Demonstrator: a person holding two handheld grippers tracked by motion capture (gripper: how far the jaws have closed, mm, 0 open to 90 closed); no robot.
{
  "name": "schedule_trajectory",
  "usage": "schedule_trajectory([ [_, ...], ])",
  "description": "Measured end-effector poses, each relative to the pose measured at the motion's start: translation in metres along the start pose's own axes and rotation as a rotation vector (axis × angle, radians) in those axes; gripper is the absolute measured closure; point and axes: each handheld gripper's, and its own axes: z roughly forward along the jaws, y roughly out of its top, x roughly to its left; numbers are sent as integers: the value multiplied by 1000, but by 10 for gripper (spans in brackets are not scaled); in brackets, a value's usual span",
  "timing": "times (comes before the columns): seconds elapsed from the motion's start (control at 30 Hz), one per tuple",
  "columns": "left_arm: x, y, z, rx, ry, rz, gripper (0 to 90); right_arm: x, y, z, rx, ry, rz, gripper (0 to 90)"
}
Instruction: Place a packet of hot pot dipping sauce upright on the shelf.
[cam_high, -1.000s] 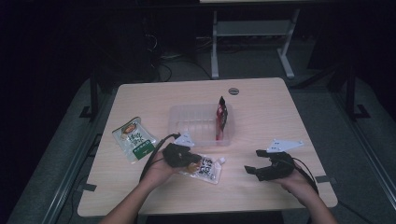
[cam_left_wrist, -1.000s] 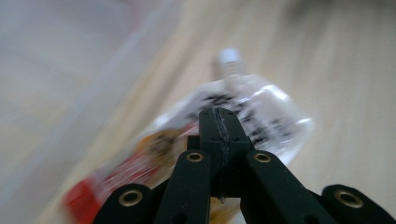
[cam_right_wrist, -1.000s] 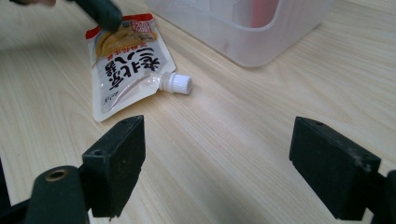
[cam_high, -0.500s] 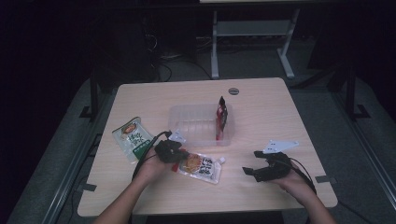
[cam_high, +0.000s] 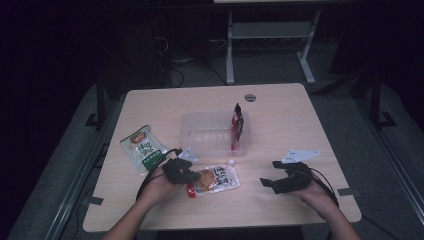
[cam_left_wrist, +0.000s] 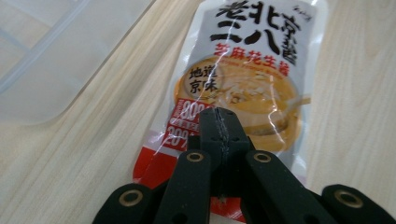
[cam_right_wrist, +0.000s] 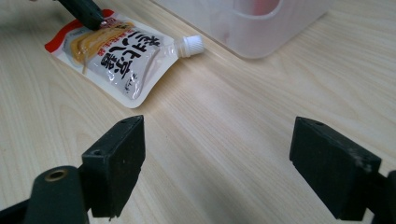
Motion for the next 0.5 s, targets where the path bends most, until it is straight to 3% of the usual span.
schedule_trajectory([
  [0.23, -6, 12, -8, -125, -24, 19, 897, 2, 6, 4, 30, 35, 16, 154],
  [0.37, -6, 18, -1, -126, -32, 39, 897, 7, 10, 9, 40, 64, 27, 146],
  [0.4, -7, 19, 3, -132, -39, 19, 897, 8, 11, 10, 39, 69, 19, 143],
  [0.5, -7, 21, 11, -97, -50, 44, 897, 14, 13, 15, 53, 83, 22, 141],
])
